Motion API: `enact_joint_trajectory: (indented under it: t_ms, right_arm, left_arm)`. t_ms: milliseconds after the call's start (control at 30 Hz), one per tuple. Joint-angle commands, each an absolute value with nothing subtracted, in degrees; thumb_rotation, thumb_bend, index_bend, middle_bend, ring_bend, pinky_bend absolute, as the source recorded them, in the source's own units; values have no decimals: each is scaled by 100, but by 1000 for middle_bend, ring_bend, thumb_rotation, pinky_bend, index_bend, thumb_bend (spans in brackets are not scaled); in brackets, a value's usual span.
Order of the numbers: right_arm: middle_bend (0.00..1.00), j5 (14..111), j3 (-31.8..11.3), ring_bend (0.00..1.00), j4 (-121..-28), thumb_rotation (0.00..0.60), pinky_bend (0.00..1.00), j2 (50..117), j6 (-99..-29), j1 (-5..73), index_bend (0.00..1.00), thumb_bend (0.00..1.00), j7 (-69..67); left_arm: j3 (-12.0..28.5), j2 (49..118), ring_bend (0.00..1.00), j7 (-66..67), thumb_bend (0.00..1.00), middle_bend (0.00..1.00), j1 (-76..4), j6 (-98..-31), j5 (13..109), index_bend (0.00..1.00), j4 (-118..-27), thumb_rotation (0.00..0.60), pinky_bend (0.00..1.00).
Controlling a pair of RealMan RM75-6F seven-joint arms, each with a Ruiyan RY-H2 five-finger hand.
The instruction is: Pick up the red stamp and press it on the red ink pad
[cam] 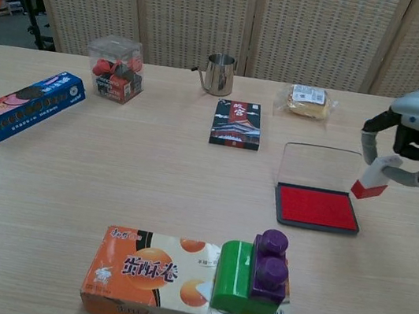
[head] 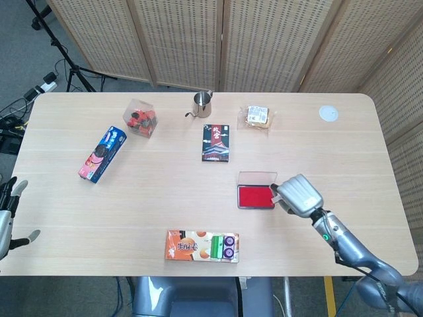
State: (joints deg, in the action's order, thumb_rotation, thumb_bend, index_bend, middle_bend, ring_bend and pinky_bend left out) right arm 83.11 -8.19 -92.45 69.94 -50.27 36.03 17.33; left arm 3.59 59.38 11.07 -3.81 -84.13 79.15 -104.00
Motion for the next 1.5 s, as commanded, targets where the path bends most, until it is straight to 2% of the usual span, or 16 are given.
enact_joint_trajectory:
  t_ms: [33,300,667,1500]
  right_arm:
    - [942,7976,-970,1000,-9086,600,1000,7399,-4783,3907,521,517,2121]
    - [943,7587,-1034,1000,-8807,600,1000,7885,-4720,4183,521,517,2506]
    - [943,7337,-865,1000,-8367,600,1000,8226,-4720,4308,521,541,2644]
    - [943,7160,-631,1000,-7804,600,1000,8620,-4741,4427,521,543,2597]
  left_arm:
    - [366,5944,0,1115,0,0,-394,-8388,7880,0,-10397,600,0]
    - [377,5940,0,1101,0,0,-412,-8345,7805,0,-10381,600,0]
    - [391,5898,0,988,0,0,-421,-8320,7755,0,-10381,600,0]
    - [381,5888,0,974,0,0,-446,-8283,7706,0,-10377,600,0]
